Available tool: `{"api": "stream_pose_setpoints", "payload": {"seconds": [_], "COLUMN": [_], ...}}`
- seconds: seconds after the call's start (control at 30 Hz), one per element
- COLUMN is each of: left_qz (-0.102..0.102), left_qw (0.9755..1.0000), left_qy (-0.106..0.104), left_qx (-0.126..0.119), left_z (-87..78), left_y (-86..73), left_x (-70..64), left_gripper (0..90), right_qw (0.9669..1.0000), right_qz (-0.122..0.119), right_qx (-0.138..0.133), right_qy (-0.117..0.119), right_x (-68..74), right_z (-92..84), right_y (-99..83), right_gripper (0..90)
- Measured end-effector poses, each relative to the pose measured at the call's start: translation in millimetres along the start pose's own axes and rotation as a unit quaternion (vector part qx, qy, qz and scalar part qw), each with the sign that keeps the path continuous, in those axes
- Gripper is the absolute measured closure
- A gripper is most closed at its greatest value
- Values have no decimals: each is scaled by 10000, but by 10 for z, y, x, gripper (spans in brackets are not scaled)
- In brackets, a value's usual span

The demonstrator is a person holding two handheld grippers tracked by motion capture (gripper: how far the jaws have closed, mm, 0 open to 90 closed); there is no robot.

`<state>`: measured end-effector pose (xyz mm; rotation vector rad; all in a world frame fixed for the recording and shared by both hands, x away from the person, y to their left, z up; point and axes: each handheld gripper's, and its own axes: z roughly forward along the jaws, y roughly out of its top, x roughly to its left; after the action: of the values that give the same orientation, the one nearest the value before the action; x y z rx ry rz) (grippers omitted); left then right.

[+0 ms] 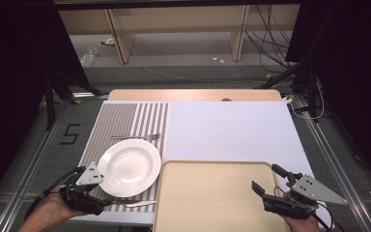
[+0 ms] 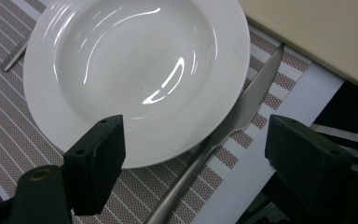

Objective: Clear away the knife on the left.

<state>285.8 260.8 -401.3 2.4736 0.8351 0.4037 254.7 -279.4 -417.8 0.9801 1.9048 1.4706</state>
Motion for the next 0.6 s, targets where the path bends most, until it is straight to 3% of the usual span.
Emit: {"api": "stream_pose_setpoints", "payload": {"seconds": [0.17,0.6], "left_qz": [-36,-177], "left_qw": [9996,9970], "left_qy": [-9,-215], "left_qx": [275,717], "left_z": [20,177], "left_y": [-88,-256], "left_x": [34,112], "left_gripper": [213,230], "right_qw": [10000,9999], "right_qz": [0,-62], "right_qx": [-2,-5], "right_qy": [14,130], "right_x": [2,17], "right_z": [4,-1], "right_y": [-2,4], "right_gripper": [164,163]}}
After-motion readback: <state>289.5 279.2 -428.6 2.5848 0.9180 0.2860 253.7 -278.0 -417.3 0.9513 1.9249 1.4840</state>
